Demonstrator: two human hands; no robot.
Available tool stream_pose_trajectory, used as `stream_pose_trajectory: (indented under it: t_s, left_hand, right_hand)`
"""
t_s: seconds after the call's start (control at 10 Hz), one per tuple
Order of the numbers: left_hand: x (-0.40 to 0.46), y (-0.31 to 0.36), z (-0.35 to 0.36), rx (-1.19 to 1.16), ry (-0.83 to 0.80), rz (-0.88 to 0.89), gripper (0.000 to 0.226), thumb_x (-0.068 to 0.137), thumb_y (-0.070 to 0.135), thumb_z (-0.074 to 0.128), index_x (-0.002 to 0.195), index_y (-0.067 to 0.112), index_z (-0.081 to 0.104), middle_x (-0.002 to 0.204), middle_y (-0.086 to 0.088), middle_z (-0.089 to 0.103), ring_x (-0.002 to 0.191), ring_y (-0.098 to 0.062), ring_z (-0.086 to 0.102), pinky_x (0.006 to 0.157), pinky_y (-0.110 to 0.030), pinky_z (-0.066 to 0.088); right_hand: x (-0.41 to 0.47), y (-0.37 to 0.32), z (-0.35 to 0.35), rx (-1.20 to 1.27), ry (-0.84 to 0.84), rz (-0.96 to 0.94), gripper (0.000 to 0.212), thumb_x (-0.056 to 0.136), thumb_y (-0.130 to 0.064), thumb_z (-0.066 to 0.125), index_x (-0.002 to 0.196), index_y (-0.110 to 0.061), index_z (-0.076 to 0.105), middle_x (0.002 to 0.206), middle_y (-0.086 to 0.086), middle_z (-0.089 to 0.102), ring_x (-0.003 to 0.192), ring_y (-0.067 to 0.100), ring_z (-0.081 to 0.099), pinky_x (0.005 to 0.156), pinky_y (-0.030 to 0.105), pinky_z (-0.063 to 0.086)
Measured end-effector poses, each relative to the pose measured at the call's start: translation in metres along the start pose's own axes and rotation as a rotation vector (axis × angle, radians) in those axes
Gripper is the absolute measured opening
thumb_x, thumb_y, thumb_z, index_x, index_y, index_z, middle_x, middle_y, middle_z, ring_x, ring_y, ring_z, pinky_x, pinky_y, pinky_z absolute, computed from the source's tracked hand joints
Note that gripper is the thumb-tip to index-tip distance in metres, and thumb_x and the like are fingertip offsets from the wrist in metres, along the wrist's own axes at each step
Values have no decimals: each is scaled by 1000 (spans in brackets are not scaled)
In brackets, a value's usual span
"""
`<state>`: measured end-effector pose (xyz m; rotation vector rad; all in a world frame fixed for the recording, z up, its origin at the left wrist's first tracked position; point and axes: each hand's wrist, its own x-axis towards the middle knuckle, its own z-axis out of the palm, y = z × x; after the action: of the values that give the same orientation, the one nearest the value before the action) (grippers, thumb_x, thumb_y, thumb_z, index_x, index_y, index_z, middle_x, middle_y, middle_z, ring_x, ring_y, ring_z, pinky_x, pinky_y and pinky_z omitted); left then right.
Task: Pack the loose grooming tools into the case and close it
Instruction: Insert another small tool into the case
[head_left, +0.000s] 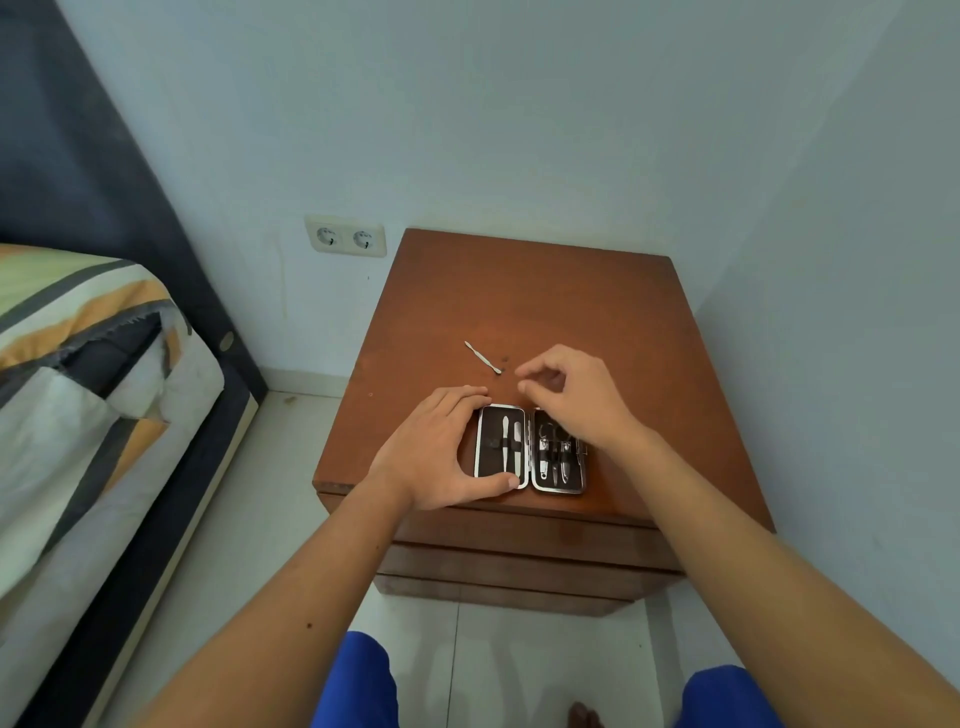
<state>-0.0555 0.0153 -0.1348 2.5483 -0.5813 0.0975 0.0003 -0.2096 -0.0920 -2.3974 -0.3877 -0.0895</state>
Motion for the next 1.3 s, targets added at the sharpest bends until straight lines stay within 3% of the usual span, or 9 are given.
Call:
stream_pose_trajectory:
  t_s: [0.1, 0.2, 0.4, 0.6, 0.7, 0.9, 1.0, 1.1, 1.3]
  left_hand:
    - [0, 0, -2, 5, 0, 1, 107, 73, 84, 71, 153, 18, 46, 159, 7, 43, 148, -9, 33, 126, -32, 27]
    - [1, 0, -2, 12, -5, 1, 107, 73, 85, 69, 154, 18, 45, 160, 8, 42, 147, -8, 33, 126, -28, 25]
    - [3, -2, 0, 12, -11, 8, 109, 73, 89, 65, 153, 18, 45, 159, 7, 43, 147, -9, 34, 125, -35, 30]
    - [3, -3, 1, 8, 3, 17, 109, 72, 88, 67, 151, 16, 48, 155, 7, 45, 144, -10, 37, 123, -35, 32]
    - [3, -3, 1, 6, 4, 25, 108, 72, 88, 67, 150, 15, 48, 154, 5, 47, 143, -12, 39, 123, -37, 33]
    - [4, -1, -1, 3, -12, 15, 109, 72, 88, 67, 151, 16, 47, 154, 7, 45, 143, -10, 37, 123, -35, 32]
    - [4, 0, -2, 0, -16, 10, 110, 71, 88, 67, 151, 17, 47, 155, 8, 45, 143, -9, 37, 123, -35, 32]
    - [5, 0, -3, -20, -18, 3, 110, 69, 88, 70, 151, 18, 47, 154, 9, 45, 143, -8, 36, 123, -34, 32]
    - [2, -5, -8, -152, -60, -51, 120, 58, 81, 85, 152, 19, 45, 154, 14, 40, 145, -1, 32, 122, -29, 32]
  right_hand:
    - [32, 1, 5, 5, -22, 27, 18, 90, -19, 78, 107, -27, 80, 102, -8, 74, 90, 7, 64, 92, 35, 55]
    - [64, 2, 8, -77, -174, -38, 35, 90, -24, 80, 121, -37, 73, 104, -11, 68, 99, 16, 59, 100, 45, 51]
    - [105, -4, 1, -319, -467, -108, 66, 91, -46, 75, 147, -60, 42, 110, -6, 55, 107, 24, 42, 102, 44, 39]
    - [115, 1, 5, -426, -570, -135, 69, 91, -55, 71, 147, -68, 33, 114, -2, 48, 106, 24, 41, 102, 46, 38]
    - [117, 0, 3, -447, -603, -124, 62, 91, -58, 69, 144, -67, 39, 116, -2, 46, 109, 24, 41, 100, 45, 35]
    - [105, 7, 9, -164, -419, -118, 57, 77, -40, 89, 127, -40, 61, 105, -7, 66, 98, 20, 55, 90, 36, 44]
    - [84, 11, 12, 57, -241, -34, 44, 79, -26, 90, 117, -30, 68, 90, -8, 76, 83, 13, 66, 82, 28, 49]
    - [61, 11, 11, 144, -88, 7, 27, 88, -27, 82, 112, -27, 71, 83, -9, 79, 78, 13, 69, 78, 24, 50]
    - [13, 1, 7, 322, -92, 100, 28, 89, -28, 82, 112, -28, 67, 82, -8, 81, 84, 19, 74, 92, 33, 52]
